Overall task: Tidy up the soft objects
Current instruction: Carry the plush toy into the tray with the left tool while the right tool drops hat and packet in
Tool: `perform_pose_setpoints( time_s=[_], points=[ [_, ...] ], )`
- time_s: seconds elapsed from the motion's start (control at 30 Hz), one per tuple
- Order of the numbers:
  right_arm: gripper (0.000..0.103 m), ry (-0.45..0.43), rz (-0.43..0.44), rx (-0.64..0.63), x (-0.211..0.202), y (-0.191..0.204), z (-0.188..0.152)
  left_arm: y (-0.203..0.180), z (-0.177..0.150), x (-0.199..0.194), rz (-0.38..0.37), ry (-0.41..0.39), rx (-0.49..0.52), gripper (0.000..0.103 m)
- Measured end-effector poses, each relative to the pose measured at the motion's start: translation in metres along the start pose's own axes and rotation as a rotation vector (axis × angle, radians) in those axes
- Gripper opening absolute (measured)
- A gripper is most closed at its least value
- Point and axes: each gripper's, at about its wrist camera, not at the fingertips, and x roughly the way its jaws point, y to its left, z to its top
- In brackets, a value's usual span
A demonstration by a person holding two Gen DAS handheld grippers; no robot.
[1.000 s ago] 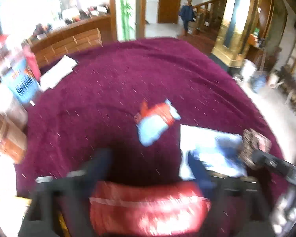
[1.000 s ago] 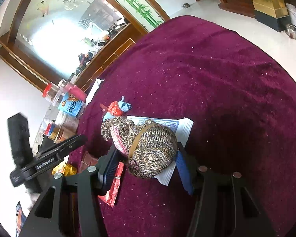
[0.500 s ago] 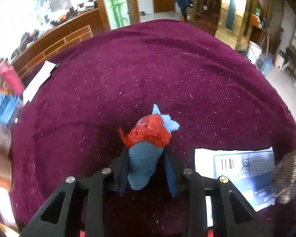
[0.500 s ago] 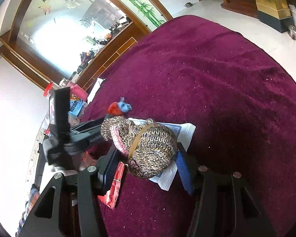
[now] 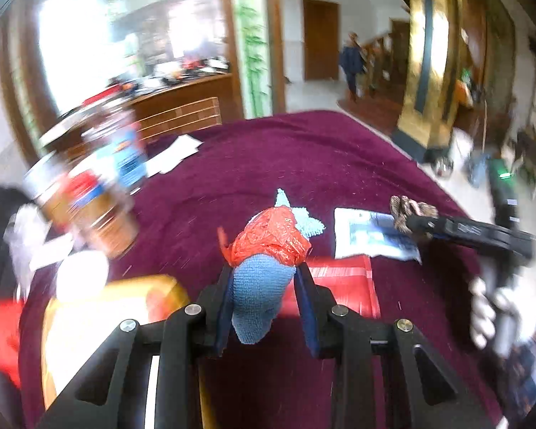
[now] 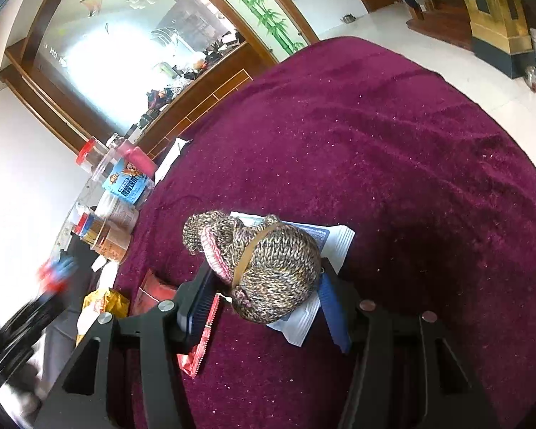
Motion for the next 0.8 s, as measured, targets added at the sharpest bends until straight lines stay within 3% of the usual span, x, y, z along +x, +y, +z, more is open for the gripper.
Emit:
perform_pose_setpoints(
  time_s=[0.13, 0.3, 0.5, 0.67, 0.8],
  points=[
    [0.054, -0.001, -0.011, -0.024, -0.002, 0.008, -0.004, 0.049, -0.052, -0.059, 0.097, -0.029, -0.09, 0.034],
    [0.054, 0.009, -0.014, -0.095, -0.02, 0.051, -0.021, 0.107, -0.119, -0.096, 0.152, -0.023, -0.232, 0.034],
    [0.054, 0.098, 0.079, -0.278, -0.044, 0.145, -0.08, 0.136, -0.175, -0.091, 0.189, 0.019, -0.3, 0.034],
    [0.055, 0.205, 0.149, -0.444, -0.043, 0.219, -0.142, 0.151, -0.195, -0.083, 0.179, 0.054, -0.363, 0.035],
    [0.055, 0.298, 0.201, -0.562, -0.035, 0.265, -0.196, 0.162, -0.206, -0.087, 0.235, 0.059, -0.383, 0.037]
  ],
)
